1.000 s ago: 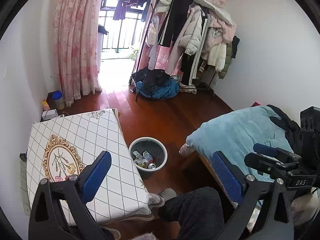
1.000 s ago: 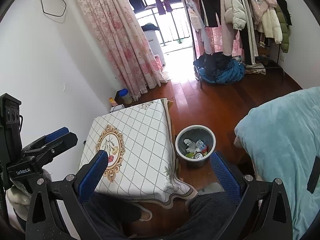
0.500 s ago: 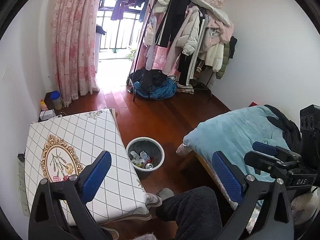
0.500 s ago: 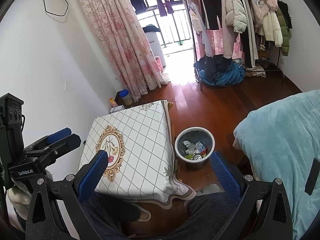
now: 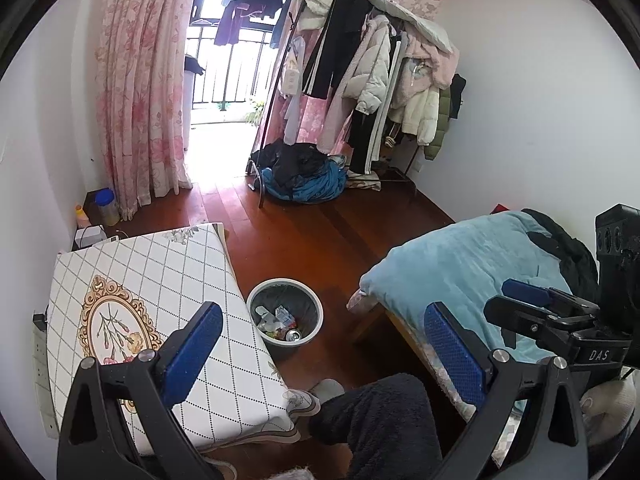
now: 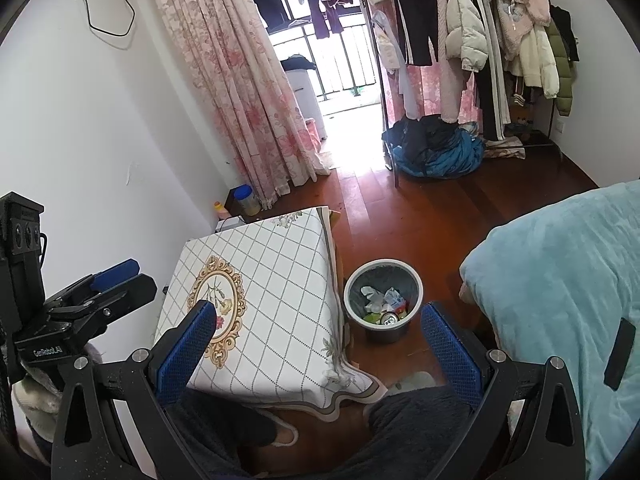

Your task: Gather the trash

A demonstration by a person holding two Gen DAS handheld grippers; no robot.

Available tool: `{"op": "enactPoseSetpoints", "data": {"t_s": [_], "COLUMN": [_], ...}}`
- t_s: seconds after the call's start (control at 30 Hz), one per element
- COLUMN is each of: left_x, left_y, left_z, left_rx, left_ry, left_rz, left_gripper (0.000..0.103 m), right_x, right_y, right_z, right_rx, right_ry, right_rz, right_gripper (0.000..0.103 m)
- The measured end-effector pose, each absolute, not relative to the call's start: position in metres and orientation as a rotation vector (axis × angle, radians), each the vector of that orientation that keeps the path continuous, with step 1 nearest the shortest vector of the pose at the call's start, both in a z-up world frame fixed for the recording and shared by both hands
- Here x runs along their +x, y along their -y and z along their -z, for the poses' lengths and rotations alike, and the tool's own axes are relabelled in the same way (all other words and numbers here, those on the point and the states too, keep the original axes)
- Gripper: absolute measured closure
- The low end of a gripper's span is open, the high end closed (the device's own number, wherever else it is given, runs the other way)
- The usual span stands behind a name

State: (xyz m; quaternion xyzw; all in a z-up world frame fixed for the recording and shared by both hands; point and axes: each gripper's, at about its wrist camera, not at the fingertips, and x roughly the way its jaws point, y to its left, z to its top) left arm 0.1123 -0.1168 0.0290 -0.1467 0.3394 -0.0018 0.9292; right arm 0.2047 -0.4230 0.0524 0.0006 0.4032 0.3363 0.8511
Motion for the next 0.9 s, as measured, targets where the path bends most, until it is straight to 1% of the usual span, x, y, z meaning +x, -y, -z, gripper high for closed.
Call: {"op": "enactPoseSetpoints", "data": {"t_s": [0.9], "left_x": [0.1117], "left_y": [0.1203], "left_z": [-0.0323], "left_rx": [-0.301], "left_ry": [-0.689], "left_rz": [0.025], "left_gripper": [0.000], "right_x": [0.2040], "right_y": [0.4277], "right_z": [-0.0494], "right_rx": [-0.001], "right_ry": [-0.844], "right_rz": [-0.706], "right_gripper": [0.000]}}
